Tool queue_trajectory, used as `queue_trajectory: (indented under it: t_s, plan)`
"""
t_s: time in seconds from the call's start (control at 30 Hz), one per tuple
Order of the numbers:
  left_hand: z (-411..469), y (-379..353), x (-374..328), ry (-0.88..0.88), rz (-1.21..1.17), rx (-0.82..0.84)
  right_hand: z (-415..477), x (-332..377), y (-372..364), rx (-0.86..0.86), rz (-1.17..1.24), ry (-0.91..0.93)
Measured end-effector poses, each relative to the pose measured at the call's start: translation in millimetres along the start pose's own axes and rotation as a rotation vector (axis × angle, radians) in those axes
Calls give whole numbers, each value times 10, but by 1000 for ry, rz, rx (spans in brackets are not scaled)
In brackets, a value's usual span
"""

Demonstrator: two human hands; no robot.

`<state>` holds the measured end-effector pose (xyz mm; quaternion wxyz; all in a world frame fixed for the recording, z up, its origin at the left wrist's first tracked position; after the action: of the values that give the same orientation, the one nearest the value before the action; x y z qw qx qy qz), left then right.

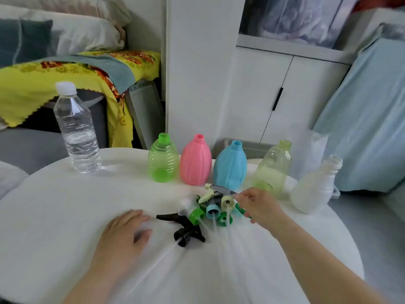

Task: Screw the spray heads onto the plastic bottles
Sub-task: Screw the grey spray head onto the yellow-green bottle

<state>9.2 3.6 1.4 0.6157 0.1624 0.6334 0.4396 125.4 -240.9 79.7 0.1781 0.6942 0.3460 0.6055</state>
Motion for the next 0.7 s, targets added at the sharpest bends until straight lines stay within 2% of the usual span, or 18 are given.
queue_trajectory:
  t_s: [0.07, 0.17, 0.27, 0.4, 0.57, 0.7]
  plan:
    - [22, -16, 24, -42, 93, -19, 100, 40, -34, -75, -100, 12]
    - [43, -45, 54, -87, 110, -13, 193, 77, -94, -132, -305, 24]
    - [40, -71, 90, -113, 122, -44, 249, 99, -164, -134, -462, 42]
    - [29, -74, 100, -109, 111, -52, 290, 152, -255, -99, -519, 18]
    - [41, -51, 79, -114, 84, -80, 261, 156, -209, -45, -416, 0]
    - [31, -41, 57, -100, 92, -75, 130, 91, -6, 2, -32, -23]
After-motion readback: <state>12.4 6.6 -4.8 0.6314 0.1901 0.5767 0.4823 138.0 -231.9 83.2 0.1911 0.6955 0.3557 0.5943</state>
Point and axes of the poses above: each hand's wrist, its own z-axis towards the middle knuckle, its own y-axis out of the back of the hand, x = y × z, the point moved 1 cm from there along z, towards the middle knuckle, and after that the axes turned 4 degrees about -z, right-handed, at the moved point
